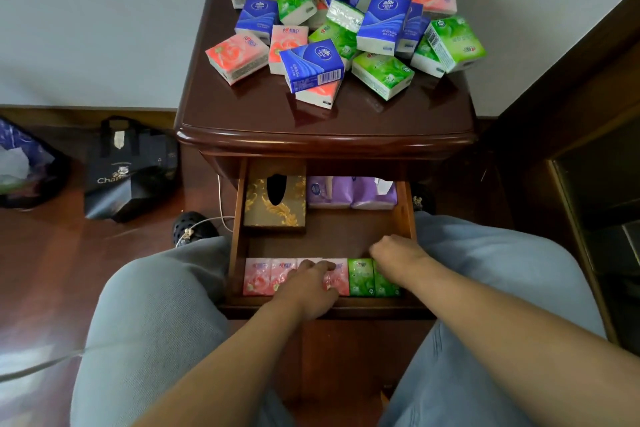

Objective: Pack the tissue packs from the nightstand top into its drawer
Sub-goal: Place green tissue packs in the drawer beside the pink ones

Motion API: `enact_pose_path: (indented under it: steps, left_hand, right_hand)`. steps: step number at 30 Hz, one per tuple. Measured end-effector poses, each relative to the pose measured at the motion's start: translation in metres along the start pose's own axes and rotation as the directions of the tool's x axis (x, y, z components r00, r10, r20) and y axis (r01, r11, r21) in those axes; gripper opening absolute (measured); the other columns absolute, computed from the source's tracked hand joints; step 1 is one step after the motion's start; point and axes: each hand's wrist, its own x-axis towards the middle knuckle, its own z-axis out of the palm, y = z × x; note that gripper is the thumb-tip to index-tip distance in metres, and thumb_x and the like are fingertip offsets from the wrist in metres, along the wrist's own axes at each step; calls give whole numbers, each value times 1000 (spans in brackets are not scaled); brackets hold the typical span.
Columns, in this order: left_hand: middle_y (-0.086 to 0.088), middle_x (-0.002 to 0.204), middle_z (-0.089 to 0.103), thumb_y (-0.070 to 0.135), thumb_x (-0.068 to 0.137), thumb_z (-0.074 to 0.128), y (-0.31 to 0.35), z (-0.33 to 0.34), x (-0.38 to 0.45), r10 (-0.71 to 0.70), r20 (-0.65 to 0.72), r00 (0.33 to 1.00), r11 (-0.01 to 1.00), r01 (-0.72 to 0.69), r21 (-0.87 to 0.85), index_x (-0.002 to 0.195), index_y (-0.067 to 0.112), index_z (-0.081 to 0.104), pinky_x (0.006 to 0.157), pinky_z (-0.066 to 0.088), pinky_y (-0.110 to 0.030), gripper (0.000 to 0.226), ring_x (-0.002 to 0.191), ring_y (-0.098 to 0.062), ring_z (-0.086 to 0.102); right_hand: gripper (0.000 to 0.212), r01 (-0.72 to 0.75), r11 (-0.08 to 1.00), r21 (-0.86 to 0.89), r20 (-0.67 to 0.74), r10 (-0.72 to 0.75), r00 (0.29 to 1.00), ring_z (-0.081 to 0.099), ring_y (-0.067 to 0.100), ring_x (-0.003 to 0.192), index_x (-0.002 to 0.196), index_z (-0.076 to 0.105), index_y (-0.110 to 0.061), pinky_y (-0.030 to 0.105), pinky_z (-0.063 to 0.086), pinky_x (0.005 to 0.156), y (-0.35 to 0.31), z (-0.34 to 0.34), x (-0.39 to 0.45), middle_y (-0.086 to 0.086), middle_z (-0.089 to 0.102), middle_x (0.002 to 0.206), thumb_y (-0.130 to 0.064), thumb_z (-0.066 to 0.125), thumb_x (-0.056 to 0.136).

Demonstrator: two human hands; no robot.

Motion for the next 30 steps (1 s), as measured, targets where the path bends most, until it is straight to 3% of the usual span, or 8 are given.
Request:
enact_pose_path:
  steps: [4, 7, 11, 16, 20, 25, 28, 30]
  left_hand:
    - [-10, 156, 36, 38, 98, 55, 3, -3, -3, -26, -122, 992, 998, 32, 51, 152, 28, 44, 114, 41, -49, 55, 142, -35, 38]
    - [-10, 165, 23, 50, 100, 48, 2, -4, -5, -91, -145, 985, 977, 116, 178, 157, 35, 33, 121, 28, -55, 61, 151, -43, 18]
    - [-3, 174, 7, 59, 103, 37, -1, -5, -7, -169, -31, 985, 970, 172, 170, 163, 41, 18, 125, 12, -61, 66, 156, -47, -3]
    - [1, 172, 9, 59, 104, 31, -2, -10, -6, -191, -16, 981, 967, 191, 170, 163, 39, 19, 123, 16, -61, 63, 156, -43, 2]
    - [-1, 167, 17, 58, 102, 36, -1, -12, -3, -194, -49, 980, 960, 200, 196, 159, 41, 26, 117, 24, -59, 61, 152, -41, 11]
    - [-5, 168, 16, 60, 102, 38, -1, -14, -6, -159, -137, 978, 968, 181, 171, 161, 36, 23, 119, 26, -57, 65, 154, -38, 13]
    - [-8, 159, 27, 57, 102, 48, 9, -23, -13, -79, -436, 896, 987, 8, -163, 158, 23, 28, 114, 32, -42, 68, 146, -29, 26]
    - [-5, 155, 28, 56, 99, 56, 21, -40, -20, -132, -561, 817, 879, -166, -448, 158, 19, 27, 117, 27, -36, 76, 145, -24, 27]
  right_hand:
    - [52, 18, 968, 251, -78, 2, 997, 44, 30, 135, 149, 43, -22, 46, 48, 107, -9, 13, -2, 7, 46, 146, -47, 51, 104]
    - [57, 30, 936, 350, -2, -31, 1000, 32, 30, 142, 154, 34, -34, 50, 42, 112, -15, 22, -1, 4, 36, 154, -57, 44, 103]
    - [62, 13, 937, 349, 74, -41, 996, 26, 32, 147, 156, 31, -37, 50, 36, 116, -16, 27, 2, 4, 33, 158, -62, 44, 101]
    - [64, 11, 921, 390, 86, -48, 995, 24, 31, 150, 160, 29, -37, 47, 30, 120, -11, 26, 0, 4, 30, 162, -62, 42, 102]
    - [60, 52, 860, 508, -133, 18, 991, 25, 25, 148, 157, 34, -32, 46, 32, 121, -17, 22, -6, 1, 34, 157, -56, 47, 103]
    - [53, 184, 684, 706, -476, 267, 838, 38, 21, 139, 148, 43, -28, 39, 37, 115, -18, -2, -12, 2, 43, 147, -54, 50, 102]
    - [63, 255, 482, 839, -507, 517, 690, 50, 19, 128, 145, 47, -17, 32, 43, 106, -10, -16, -16, 1, 48, 135, -55, 63, 96]
    - [76, 315, 279, 907, -419, 660, 623, 57, 21, 124, 148, 44, -12, 33, 51, 101, -5, -23, -18, 4, 46, 138, -53, 73, 90]
